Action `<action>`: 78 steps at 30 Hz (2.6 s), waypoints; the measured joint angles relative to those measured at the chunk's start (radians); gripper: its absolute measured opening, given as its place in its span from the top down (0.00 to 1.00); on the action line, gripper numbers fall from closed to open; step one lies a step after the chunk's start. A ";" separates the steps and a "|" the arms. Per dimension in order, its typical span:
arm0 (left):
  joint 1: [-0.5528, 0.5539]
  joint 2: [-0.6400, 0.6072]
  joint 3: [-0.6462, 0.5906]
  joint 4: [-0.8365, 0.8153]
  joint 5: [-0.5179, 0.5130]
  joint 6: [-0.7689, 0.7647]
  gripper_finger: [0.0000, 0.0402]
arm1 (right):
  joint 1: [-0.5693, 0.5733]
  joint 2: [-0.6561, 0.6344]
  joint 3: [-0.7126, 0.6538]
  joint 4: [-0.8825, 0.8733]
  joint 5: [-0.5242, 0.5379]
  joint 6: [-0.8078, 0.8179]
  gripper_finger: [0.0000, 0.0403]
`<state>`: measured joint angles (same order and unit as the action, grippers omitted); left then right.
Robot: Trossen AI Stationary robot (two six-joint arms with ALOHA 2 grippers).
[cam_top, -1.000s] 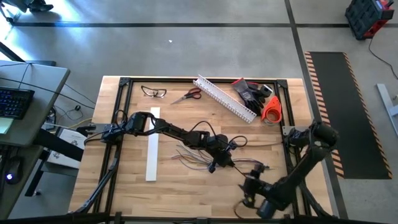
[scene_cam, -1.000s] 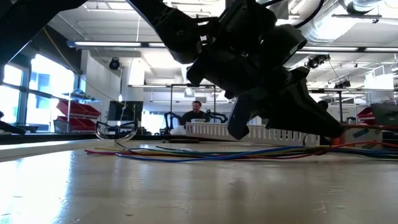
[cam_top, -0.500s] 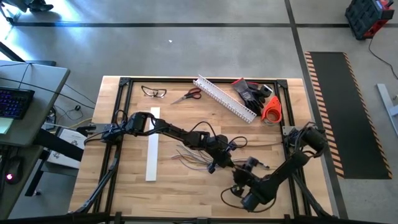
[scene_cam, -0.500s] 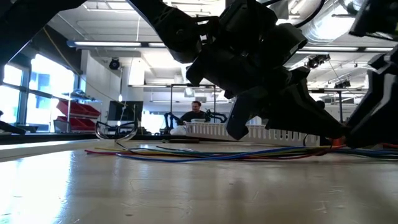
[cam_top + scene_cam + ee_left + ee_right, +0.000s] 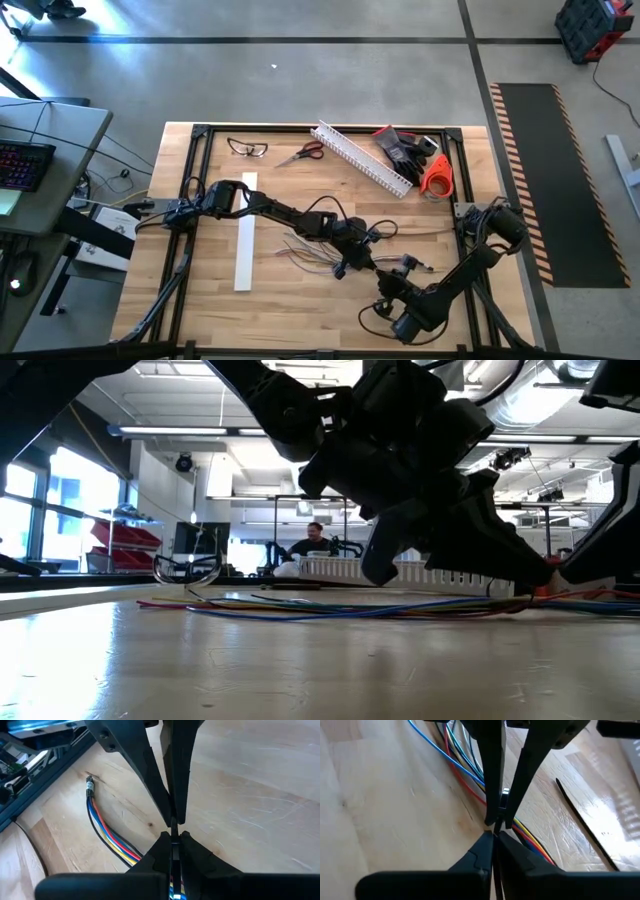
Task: Ziptie cables
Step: Wrap the bottom black zip tie on the cable wires
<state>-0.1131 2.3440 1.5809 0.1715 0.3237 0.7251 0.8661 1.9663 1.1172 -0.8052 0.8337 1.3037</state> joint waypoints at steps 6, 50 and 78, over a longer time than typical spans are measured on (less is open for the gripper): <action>0.000 0.000 0.000 0.007 -0.001 -0.007 0.99 | 0.019 0.000 0.000 -0.001 -0.007 0.091 1.00; 0.015 -0.003 0.000 -0.002 -0.008 -0.018 0.99 | 0.207 -0.230 0.061 -0.233 -0.098 0.158 0.52; 0.007 -0.003 0.000 -0.011 -0.010 -0.018 0.99 | -0.017 0.024 0.011 -0.048 0.015 -0.047 0.87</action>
<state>-0.1062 2.3405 1.5810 0.1608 0.3133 0.7076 0.8494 1.9900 1.1278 -0.8528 0.8485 1.2571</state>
